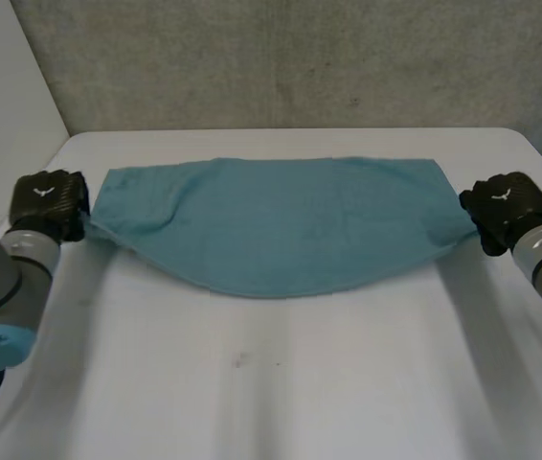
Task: Fold the laundry
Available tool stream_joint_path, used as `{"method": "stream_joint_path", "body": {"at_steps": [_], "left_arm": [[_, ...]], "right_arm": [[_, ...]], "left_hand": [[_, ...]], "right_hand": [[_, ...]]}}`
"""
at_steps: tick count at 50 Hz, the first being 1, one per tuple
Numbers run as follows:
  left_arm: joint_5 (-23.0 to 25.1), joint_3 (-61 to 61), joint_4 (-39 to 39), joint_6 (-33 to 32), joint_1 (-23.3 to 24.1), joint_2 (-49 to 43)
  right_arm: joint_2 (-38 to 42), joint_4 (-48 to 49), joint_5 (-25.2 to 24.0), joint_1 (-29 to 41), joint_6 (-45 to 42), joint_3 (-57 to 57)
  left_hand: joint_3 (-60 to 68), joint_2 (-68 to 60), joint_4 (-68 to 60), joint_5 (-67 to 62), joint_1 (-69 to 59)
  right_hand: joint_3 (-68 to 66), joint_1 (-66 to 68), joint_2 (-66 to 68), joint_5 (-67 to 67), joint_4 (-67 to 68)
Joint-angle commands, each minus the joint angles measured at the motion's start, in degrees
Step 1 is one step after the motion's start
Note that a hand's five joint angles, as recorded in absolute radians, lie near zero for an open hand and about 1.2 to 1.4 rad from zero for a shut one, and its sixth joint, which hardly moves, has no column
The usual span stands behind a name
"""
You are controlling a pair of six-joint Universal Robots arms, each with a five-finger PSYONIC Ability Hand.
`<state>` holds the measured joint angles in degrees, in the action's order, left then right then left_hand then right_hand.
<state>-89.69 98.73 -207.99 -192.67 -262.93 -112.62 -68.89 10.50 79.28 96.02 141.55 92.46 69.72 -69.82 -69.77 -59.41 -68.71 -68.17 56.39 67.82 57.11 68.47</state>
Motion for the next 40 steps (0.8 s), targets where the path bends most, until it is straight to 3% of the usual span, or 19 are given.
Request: {"method": "stream_joint_path", "body": {"at_steps": [1, 3, 4, 6, 8, 9, 11, 18, 25, 28, 33, 35, 40], "left_arm": [[0.6, 7.5, 7.3, -0.7, -5.1, 13.6], [2.7, 9.4, 14.2, -1.4, -7.4, 19.9], [2.8, 9.4, 14.2, -1.4, -7.4, 20.0], [4.7, 10.0, 18.2, -2.0, -8.8, 22.8], [9.5, 11.1, 25.9, -3.9, -12.1, 28.0], [9.5, 11.1, 26.0, -3.9, -12.2, 28.1], [15.2, 12.0, 30.7, -6.7, -15.7, 31.0], [21.7, 12.5, 31.4, -9.4, -18.1, 30.8], [21.4, 8.8, 25.7, -9.6, -16.7, 19.9], [20.6, 5.1, 22.9, -9.5, -13.5, 13.9], [14.7, -2.8, 19.2, -9.4, -9.6, 3.8], [9.7, -9.1, 18.0, -9.5, -6.6, -2.2], [4.5, -17.9, 17.6, -9.5, -4.5, -10.5]], "right_arm": [[-11.9, -8.1, -0.3, -2.3, -1.4, 3.0], [-16.5, -17.8, -0.9, -5.3, -4.9, 2.9], [-16.5, -17.9, -0.9, -5.3, -5.0, 2.9], [-20.6, -28.4, -2.6, -8.6, -10.8, 3.0], [-21.9, -32.9, -3.9, -10.0, -14.4, 3.2], [-21.9, -33.0, -3.9, -10.0, -14.5, 3.2], [-23.1, -39.5, -5.8, -12.4, -20.2, 3.5], [-22.9, -38.1, -8.0, -13.4, -21.3, 3.8], [-14.5, -27.4, -7.4, -12.7, -16.9, 2.5], [-9.1, -22.4, -6.4, -10.3, -14.7, -0.3], [-0.7, -17.6, -3.3, -4.7, -12.5, -6.6], [5.8, -14.8, 0.0, -2.1, -12.3, -12.2], [13.5, -10.2, 2.4, 0.5, -12.2, -19.0]], "left_hand": [[10.3, -10.2, -10.2, -10.6, -11.3], [10.3, -10.2, -10.2, -10.6, -11.3], [10.3, -10.2, -10.2, -10.6, -11.3], [10.3, -10.2, -10.2, -10.6, -11.3], [10.3, -10.2, -10.2, -10.6, -11.3], [10.3, -10.2, -10.2, -10.6, -11.3], [10.3, -10.2, -10.2, -10.6, -11.3], [10.3, -10.2, -10.2, -10.6, -11.3], [10.3, -10.2, -10.2, -10.6, -11.3], [10.3, -10.2, -10.2, -10.6, -11.3], [10.3, -10.2, -10.2, -10.6, -11.3], [10.3, -10.2, -10.2, -10.6, -11.3], [10.3, -10.2, -10.2, -10.6, -11.3]], "right_hand": [[-11.8, 23.6, 12.2, 12.9, 11.5], [-11.8, 23.6, 12.2, 12.9, 11.5], [-11.8, 23.6, 12.2, 12.9, 11.5], [-11.8, 23.6, 12.2, 12.9, 11.5], [-11.8, 23.6, 12.2, 12.9, 11.5], [-11.8, 23.6, 12.2, 12.9, 11.5], [-11.8, 23.6, 12.2, 12.9, 11.5], [-11.8, 23.6, 12.2, 12.9, 11.5], [-11.8, 23.6, 12.2, 12.9, 11.5], [-11.8, 23.6, 12.2, 12.9, 11.5], [-11.8, 23.6, 12.2, 12.9, 11.5], [-11.8, 23.6, 12.2, 12.9, 11.5], [-11.8, 23.6, 12.2, 12.9, 11.5]]}}
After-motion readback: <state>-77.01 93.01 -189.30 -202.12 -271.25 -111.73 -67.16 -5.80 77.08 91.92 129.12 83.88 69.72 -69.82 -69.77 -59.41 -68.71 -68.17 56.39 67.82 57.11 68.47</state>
